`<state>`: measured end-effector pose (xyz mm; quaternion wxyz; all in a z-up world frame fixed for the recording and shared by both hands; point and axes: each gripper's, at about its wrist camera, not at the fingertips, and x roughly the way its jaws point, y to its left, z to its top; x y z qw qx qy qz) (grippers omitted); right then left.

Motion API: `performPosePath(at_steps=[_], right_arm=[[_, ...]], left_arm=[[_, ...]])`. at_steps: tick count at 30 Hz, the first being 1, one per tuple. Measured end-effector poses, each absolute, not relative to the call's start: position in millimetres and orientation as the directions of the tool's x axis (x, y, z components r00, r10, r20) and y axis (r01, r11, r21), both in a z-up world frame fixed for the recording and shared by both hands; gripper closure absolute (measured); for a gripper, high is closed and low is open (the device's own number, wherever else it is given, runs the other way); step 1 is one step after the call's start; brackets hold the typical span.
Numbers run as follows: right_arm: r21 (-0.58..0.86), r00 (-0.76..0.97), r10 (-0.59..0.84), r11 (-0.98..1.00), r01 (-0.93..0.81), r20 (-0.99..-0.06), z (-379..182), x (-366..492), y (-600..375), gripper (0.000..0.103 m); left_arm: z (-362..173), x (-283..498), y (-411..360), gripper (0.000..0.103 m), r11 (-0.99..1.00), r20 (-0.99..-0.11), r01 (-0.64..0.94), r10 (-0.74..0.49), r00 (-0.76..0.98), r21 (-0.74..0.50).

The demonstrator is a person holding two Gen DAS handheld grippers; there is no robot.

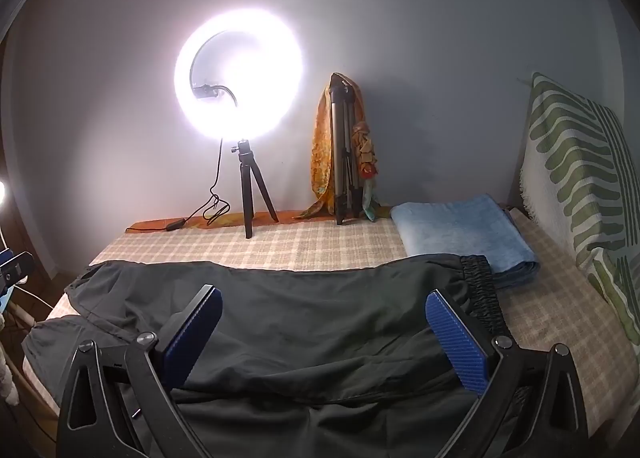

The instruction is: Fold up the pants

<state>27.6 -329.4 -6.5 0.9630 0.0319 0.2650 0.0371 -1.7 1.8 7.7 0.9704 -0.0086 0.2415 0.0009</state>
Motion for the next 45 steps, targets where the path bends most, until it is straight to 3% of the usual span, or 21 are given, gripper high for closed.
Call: performPosePath(at_steps=[45], right_arm=[[0.038,0.847,0.033,0.999,-0.015,-0.530,-2.0,6.6,-343.4,0.000]], left_arm=[[10.5,-22.8,6.4,0.000,1.000,-0.469,-0.014,0.005,0.883,-0.016]])
